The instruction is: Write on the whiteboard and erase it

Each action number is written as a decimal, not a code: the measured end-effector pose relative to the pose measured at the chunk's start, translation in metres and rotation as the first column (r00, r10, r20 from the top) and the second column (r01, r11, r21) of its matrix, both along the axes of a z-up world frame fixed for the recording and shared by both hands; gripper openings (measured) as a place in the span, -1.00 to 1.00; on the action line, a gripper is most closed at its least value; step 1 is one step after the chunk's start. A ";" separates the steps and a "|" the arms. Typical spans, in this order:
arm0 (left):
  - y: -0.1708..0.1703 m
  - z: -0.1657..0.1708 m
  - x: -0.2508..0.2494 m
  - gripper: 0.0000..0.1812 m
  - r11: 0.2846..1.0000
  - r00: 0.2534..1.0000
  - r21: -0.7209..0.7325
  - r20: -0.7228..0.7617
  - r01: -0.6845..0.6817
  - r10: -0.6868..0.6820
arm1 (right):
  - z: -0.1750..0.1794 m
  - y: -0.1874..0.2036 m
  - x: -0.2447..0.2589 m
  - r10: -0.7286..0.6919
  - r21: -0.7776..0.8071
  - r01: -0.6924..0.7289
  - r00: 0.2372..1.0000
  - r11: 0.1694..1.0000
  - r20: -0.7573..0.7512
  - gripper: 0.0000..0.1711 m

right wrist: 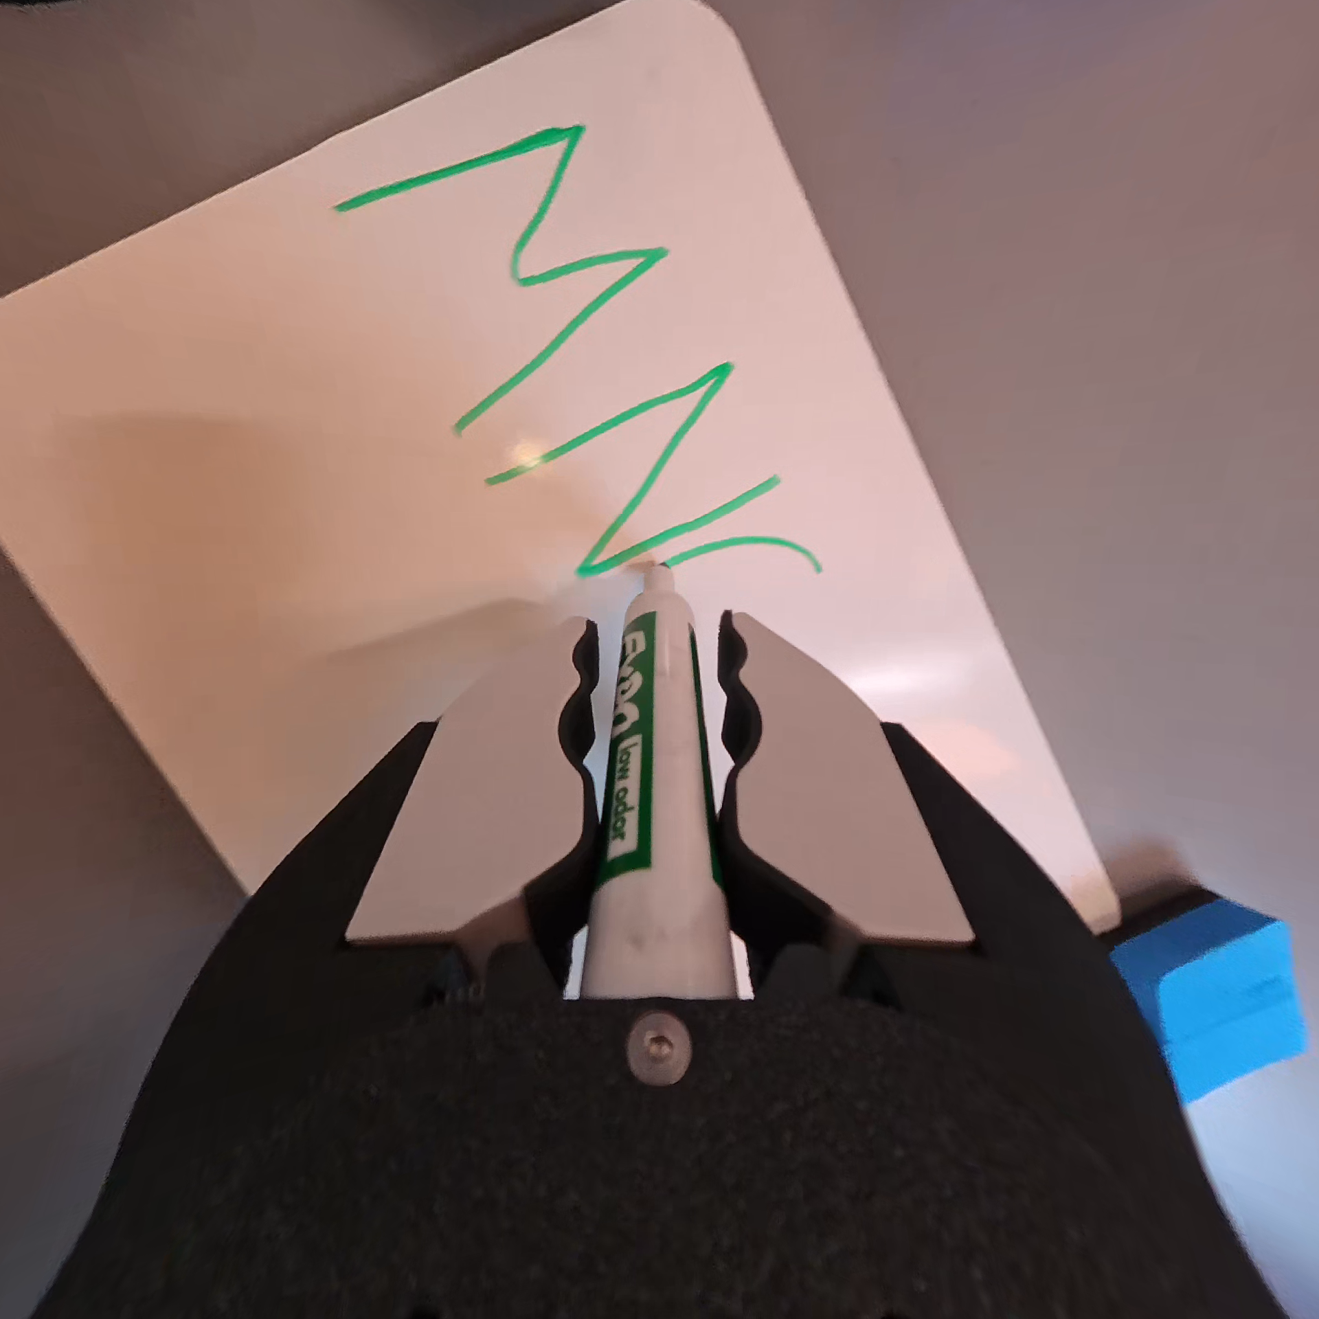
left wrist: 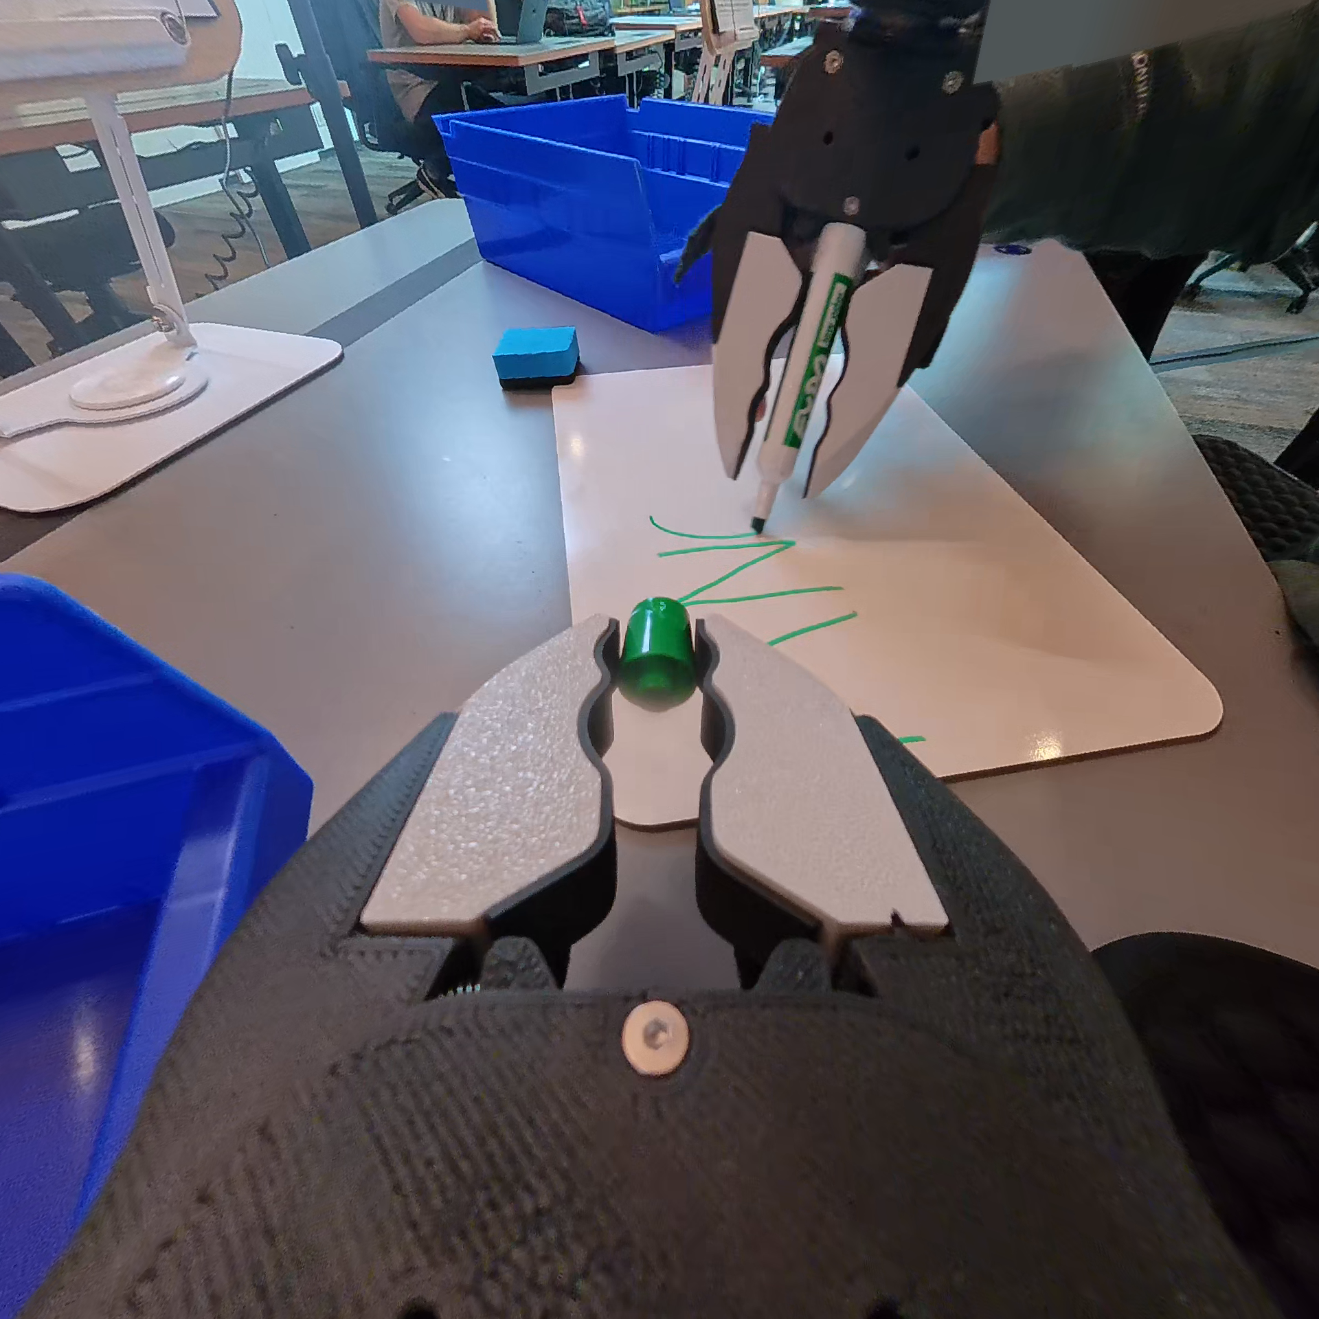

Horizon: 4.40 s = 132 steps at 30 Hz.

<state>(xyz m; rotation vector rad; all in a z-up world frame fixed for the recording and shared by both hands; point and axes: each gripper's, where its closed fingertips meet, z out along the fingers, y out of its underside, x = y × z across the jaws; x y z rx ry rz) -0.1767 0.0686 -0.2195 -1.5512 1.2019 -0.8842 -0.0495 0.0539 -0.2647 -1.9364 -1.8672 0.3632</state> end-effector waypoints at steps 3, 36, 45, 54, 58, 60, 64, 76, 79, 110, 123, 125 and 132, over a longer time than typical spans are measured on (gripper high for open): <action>0.000 -0.001 0.001 -0.78 1.000 1.000 0.000 -0.003 0.003 -0.003 | 0.000 -0.014 0.013 0.000 -0.019 0.001 1.000 1.000 0.024 -0.61; 0.001 -0.002 0.001 -0.78 1.000 1.000 -0.004 -0.006 0.000 0.000 | 0.008 0.056 0.033 -0.127 0.028 0.128 0.991 0.991 -0.032 -0.61; 0.003 -0.003 0.000 -0.78 1.000 1.000 -0.009 -0.009 -0.001 0.000 | 0.000 0.049 0.041 -0.112 0.020 0.111 0.993 0.994 0.029 -0.61; 0.002 -0.004 0.001 -0.78 1.000 1.000 -0.011 -0.014 0.004 -0.004 | 0.003 -0.002 0.063 -0.104 -0.025 0.105 0.993 0.994 0.050 -0.61; 0.001 -0.004 0.001 -0.78 1.000 1.000 -0.010 -0.017 0.003 -0.003 | 0.012 0.025 0.051 -0.135 0.035 0.136 0.991 0.990 -0.019 -0.61; 0.002 -0.003 0.000 -0.78 1.000 1.000 -0.007 -0.014 0.001 -0.001 | 0.011 0.039 0.045 -0.137 0.046 0.138 0.990 0.989 -0.027 -0.61; 0.002 -0.003 -0.001 -0.78 1.000 1.000 -0.013 -0.010 0.002 -0.002 | 0.007 0.054 0.034 -0.127 0.039 0.128 0.991 0.991 -0.031 -0.61; 0.000 -0.003 0.000 -0.78 1.000 1.000 -0.015 -0.012 0.010 -0.010 | 0.000 0.067 0.055 -0.175 0.057 0.174 0.984 0.983 0.023 -0.61; 0.000 -0.003 0.000 -0.78 1.000 1.000 -0.016 -0.014 0.010 -0.011 | 0.000 0.059 0.066 -0.190 0.044 0.189 0.981 0.981 0.031 -0.61; -0.002 -0.005 0.001 -0.78 1.000 1.000 -0.019 -0.016 0.016 -0.016 | 0.000 0.079 0.084 -0.300 0.055 0.299 0.954 0.953 0.011 -0.61; -0.002 -0.005 0.001 -0.78 1.000 1.000 -0.021 -0.015 0.016 -0.016 | 0.001 0.012 0.080 -0.166 -0.058 0.171 0.983 0.984 0.083 -0.61; -0.002 -0.005 0.001 -0.78 1.000 1.000 -0.021 -0.016 0.016 -0.016 | 0.001 0.011 0.090 -0.179 -0.052 0.185 0.978 0.981 0.105 -0.61; -0.002 -0.005 0.001 -0.78 1.000 1.000 -0.020 -0.017 0.014 -0.015 | 0.001 0.051 0.109 -0.251 0.019 0.251 0.960 0.968 0.127 -0.61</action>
